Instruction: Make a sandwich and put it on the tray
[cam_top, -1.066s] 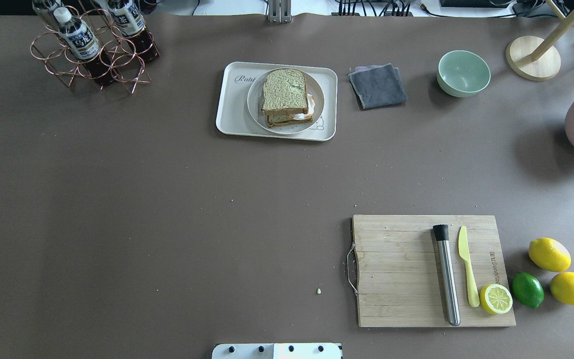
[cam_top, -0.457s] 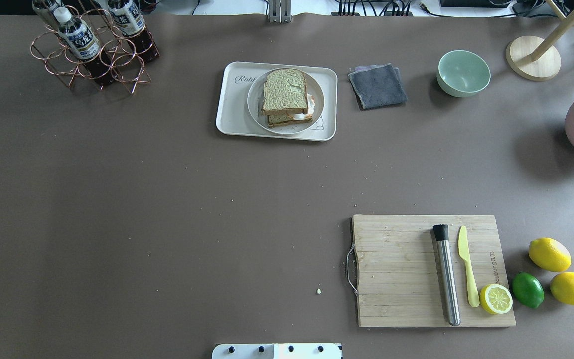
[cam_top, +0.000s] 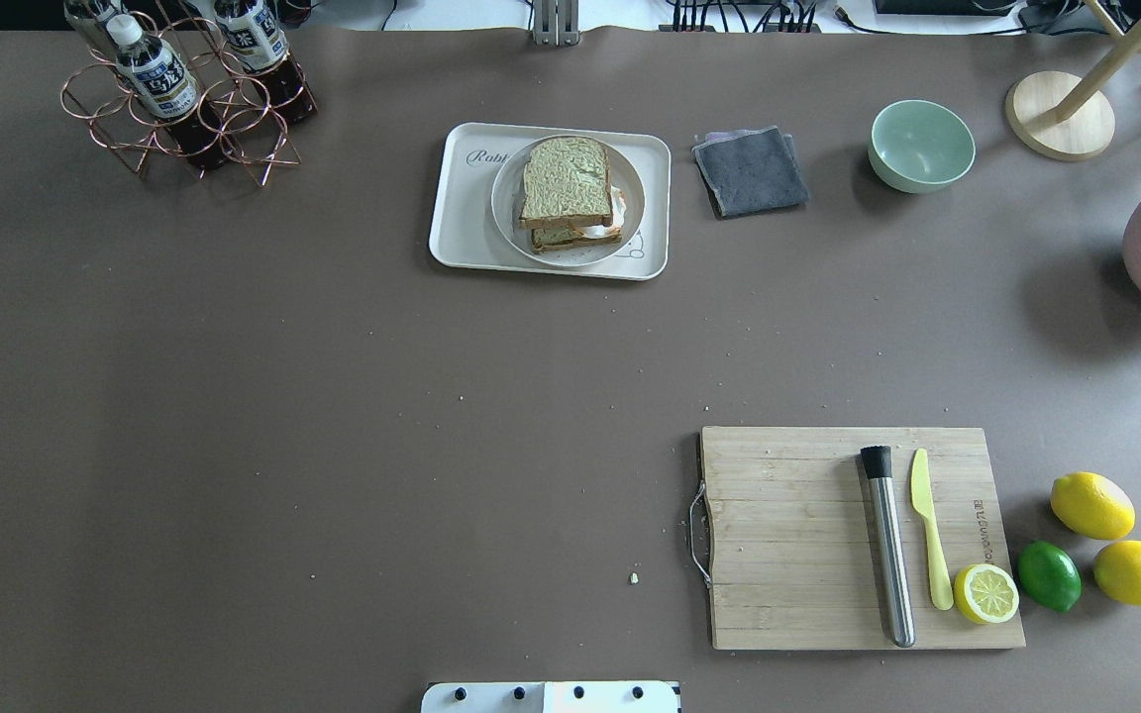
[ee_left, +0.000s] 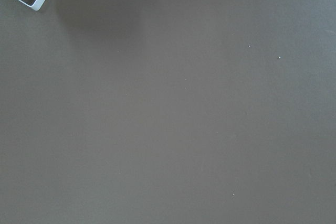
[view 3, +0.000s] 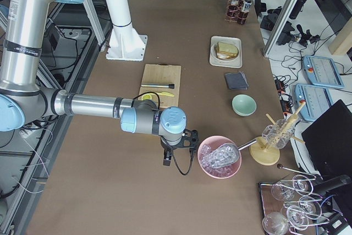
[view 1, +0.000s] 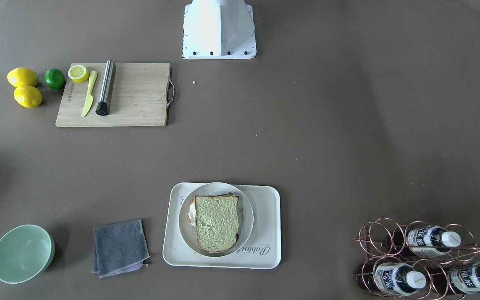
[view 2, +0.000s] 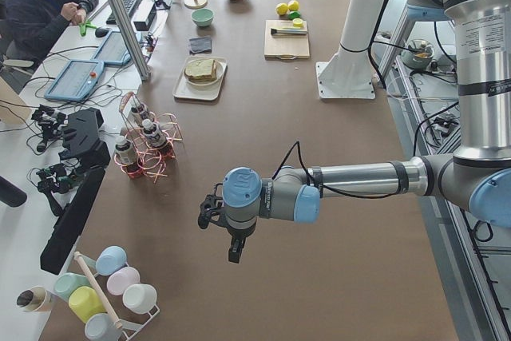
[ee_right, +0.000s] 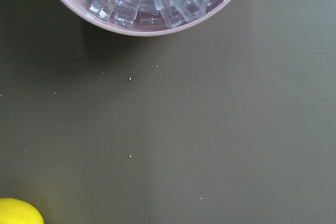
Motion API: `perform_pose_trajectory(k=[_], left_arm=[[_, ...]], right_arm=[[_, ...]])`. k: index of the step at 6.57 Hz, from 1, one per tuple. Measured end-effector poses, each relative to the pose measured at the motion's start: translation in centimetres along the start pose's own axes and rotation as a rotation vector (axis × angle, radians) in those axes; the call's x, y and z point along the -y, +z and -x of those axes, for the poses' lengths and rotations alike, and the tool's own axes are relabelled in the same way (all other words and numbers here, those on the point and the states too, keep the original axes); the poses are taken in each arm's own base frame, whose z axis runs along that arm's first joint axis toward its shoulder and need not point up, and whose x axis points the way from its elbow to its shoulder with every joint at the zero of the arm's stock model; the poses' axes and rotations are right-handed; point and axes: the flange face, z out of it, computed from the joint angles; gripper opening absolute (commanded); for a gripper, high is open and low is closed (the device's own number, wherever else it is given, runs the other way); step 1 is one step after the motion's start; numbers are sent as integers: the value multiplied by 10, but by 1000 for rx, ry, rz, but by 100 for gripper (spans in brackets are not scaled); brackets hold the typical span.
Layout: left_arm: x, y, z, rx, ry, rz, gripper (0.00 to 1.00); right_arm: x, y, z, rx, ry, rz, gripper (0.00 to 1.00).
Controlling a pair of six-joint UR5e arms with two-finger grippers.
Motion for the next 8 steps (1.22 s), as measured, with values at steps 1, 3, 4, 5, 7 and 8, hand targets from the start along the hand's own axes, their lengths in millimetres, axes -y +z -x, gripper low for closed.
perform_pose_trajectory(k=[1,3,4,5,7,8], left_arm=[[0,0,0,0,-1,1,98],[-1,1,1,-1,-1,2,98],[-1,1,1,-1,-1,3,98],[-2,2,1,-1,-1,4,98],[-2,2,1,-1,-1,5,98],[-2,3,1,-1,-2,5,98]], right_arm=[[1,0,4,-5,-7,2,100],[1,-2,11,-18,-17,5,100],[1,-3,15,-24,-18,9,100],[1,-5,18,-27,-17,14,100],[0,-6,20,-28,-19,14,100],[0,-6,20,-27,-21,14,100]])
